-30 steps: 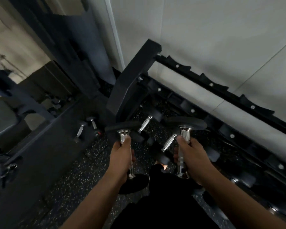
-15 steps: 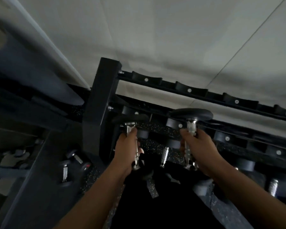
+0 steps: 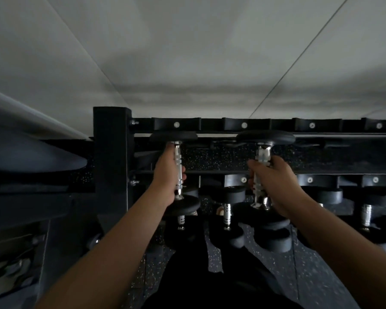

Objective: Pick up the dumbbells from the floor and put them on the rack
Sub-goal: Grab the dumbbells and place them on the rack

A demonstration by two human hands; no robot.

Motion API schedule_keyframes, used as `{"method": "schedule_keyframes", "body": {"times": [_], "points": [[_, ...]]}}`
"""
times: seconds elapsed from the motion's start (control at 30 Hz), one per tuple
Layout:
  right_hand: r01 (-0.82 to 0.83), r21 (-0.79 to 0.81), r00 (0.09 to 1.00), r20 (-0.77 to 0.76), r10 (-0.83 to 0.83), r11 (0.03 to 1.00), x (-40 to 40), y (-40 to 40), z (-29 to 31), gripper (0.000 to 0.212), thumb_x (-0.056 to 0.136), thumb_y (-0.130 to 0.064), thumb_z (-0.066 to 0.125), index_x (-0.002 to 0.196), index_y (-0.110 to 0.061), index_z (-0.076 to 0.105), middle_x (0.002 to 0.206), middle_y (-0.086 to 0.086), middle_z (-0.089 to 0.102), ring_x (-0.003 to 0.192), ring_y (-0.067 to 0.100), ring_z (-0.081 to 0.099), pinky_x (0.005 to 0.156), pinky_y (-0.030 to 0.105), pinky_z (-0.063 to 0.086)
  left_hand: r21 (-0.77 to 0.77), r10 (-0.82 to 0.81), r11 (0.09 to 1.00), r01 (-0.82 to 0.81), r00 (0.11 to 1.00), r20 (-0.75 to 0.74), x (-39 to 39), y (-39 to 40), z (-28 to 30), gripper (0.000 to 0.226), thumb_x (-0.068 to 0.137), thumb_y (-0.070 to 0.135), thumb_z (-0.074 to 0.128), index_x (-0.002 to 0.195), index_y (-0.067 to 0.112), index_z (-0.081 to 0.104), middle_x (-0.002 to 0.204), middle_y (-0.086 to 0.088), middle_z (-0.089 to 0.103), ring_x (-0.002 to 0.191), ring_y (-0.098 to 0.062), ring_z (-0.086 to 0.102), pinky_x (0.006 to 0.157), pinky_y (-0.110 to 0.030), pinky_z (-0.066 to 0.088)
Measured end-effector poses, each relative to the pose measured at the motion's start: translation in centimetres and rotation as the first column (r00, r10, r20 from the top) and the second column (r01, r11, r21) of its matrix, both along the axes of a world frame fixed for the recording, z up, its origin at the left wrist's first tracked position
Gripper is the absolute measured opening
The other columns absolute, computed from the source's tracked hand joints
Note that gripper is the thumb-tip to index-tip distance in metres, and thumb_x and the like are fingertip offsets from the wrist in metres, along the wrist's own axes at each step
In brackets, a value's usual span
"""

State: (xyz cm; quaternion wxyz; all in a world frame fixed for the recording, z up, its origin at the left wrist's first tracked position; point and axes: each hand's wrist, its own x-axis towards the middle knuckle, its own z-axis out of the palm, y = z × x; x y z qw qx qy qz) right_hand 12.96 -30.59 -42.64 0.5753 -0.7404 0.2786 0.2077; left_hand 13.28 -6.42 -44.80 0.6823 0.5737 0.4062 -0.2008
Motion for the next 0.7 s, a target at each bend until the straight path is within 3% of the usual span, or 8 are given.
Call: {"method": "schedule_keyframes", "body": {"times": [0.2, 0.43, 0.53, 0.7], "points": [[0.022, -0.004, 0.999, -0.030, -0.022, 1.000, 2.1, 0.4, -1.3, 0.033, 0.069, -0.044, 0.072, 0.089, -0.021, 0.062, 0.057, -0.007, 0.066, 0.055, 0.016, 0.065, 0.049, 0.030, 0.049, 0.032, -0.011, 0.999, 0.011, 1.000, -0.007, 4.1, 0.8, -1.4, 0.059, 0.092, 0.068, 0.031, 0.097, 0.019, 0.063, 0.076, -0.009, 0.057, 0.065, -0.020, 0.054, 0.064, -0.033, 0.044], [0.015, -0.021, 0.997, -0.077, -0.016, 1.000, 4.1, 0.5, -2.4, 0.029, 0.074, -0.039, 0.070, 0.092, -0.017, 0.063, 0.062, -0.002, 0.067, 0.057, 0.018, 0.064, 0.055, 0.038, 0.055, 0.021, -0.010, 1.000, 0.011, 1.000, -0.020, 5.5, 0.5, -2.8, 0.053, 0.096, 0.062, 0.031, 0.098, 0.017, 0.058, 0.081, -0.010, 0.050, 0.067, -0.018, 0.049, 0.063, -0.031, 0.044], [0.051, -0.023, 0.994, -0.090, -0.053, 0.998, 4.9, 0.2, -3.0, 0.026, 0.079, -0.032, 0.071, 0.097, -0.015, 0.062, 0.072, 0.004, 0.067, 0.060, 0.018, 0.063, 0.050, 0.032, 0.052, 0.044, -0.025, 0.999, 0.026, 0.999, -0.019, 5.5, 0.0, -3.6, 0.052, 0.094, 0.064, 0.033, 0.099, 0.018, 0.057, 0.087, -0.009, 0.052, 0.076, -0.020, 0.050, 0.070, -0.033, 0.044], [0.071, -0.011, 0.992, -0.104, -0.072, 0.997, 5.8, -0.3, -4.1, 0.028, 0.080, -0.031, 0.071, 0.099, -0.013, 0.060, 0.073, 0.005, 0.063, 0.057, 0.017, 0.059, 0.044, 0.028, 0.045, 0.071, -0.011, 0.997, 0.012, 1.000, -0.013, 5.3, -0.4, -4.2, 0.049, 0.092, 0.066, 0.035, 0.098, 0.025, 0.061, 0.092, -0.007, 0.056, 0.082, -0.020, 0.052, 0.078, -0.036, 0.046]]}}
